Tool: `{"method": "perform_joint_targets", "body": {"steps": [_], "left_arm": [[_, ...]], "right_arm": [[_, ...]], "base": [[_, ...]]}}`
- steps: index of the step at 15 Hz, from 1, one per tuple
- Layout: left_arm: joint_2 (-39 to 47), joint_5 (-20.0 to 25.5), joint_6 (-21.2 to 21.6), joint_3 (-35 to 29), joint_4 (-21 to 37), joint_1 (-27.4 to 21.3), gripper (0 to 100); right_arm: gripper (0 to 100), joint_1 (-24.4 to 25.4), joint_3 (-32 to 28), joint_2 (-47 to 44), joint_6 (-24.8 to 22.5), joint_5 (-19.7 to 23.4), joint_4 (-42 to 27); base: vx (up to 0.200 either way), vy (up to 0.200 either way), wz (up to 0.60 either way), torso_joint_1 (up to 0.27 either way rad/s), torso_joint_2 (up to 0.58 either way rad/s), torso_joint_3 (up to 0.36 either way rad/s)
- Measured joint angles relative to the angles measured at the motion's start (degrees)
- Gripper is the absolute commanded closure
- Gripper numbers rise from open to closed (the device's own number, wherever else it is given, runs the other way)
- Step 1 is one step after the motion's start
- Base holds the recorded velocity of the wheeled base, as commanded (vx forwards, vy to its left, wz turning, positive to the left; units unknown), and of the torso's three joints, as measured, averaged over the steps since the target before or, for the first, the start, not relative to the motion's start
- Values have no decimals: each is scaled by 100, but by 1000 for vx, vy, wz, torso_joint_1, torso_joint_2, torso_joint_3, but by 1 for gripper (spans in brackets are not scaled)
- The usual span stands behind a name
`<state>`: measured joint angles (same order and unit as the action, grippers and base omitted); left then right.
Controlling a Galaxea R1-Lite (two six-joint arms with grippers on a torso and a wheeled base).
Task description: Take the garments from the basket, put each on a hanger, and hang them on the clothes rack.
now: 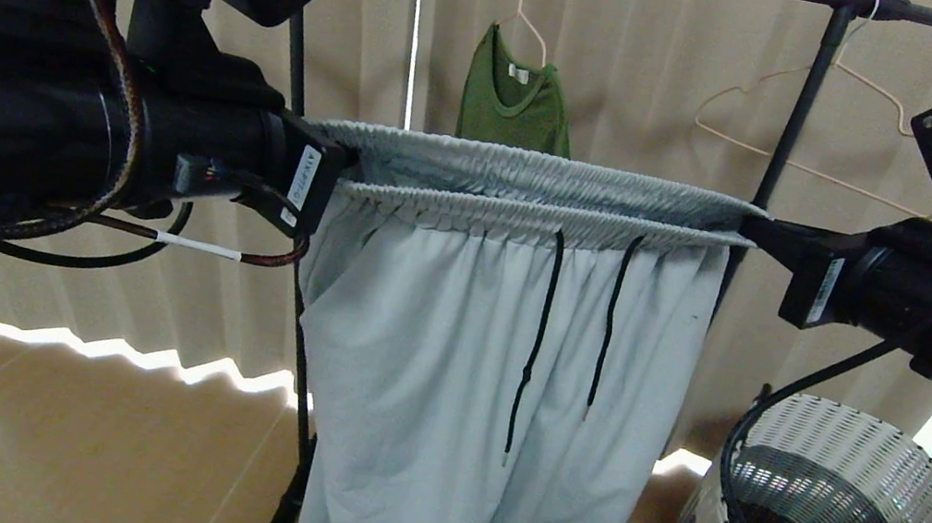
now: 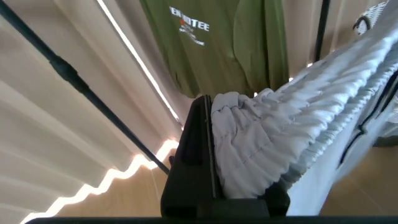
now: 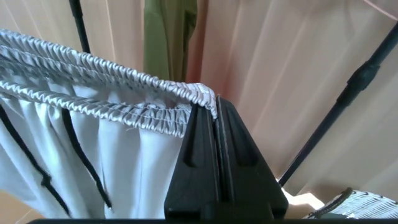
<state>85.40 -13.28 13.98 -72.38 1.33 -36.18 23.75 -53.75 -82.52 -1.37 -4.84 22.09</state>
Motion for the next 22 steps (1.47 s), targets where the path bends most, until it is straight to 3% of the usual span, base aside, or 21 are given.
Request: {"method": "perform_joint_targets", "body": {"steps": [7, 11, 15, 16, 20, 22], "left_arm": [[-74, -5, -5, 113, -24, -221, 100], [-117, 9, 7, 72, -444, -273, 100], [-155, 11, 7, 105, -466, -284, 100], [-166, 11, 9, 113, -466, -282, 100], [-168, -57, 5, 127, -434, -234, 100], [-111, -468, 7, 127, -433, -56, 100]], "right_arm": [[100, -5, 39, 63, 6, 9, 0], [100, -10, -96, 68, 13, 24, 119], [100, -7, -201, 55, 15, 52, 199], [0, -7, -201, 55, 15, 55, 199], [0, -11, -99, 72, 30, 52, 205], [0, 37, 168, 134, 50, 121, 438]], "base": [[0, 0, 0, 0, 0, 0], [0, 0, 0, 0, 0, 0], [0, 0, 0, 0, 0, 0], [0, 0, 0, 0, 0, 0], [0, 0, 0, 0, 0, 0], [0, 0, 0, 0, 0, 0]]}}
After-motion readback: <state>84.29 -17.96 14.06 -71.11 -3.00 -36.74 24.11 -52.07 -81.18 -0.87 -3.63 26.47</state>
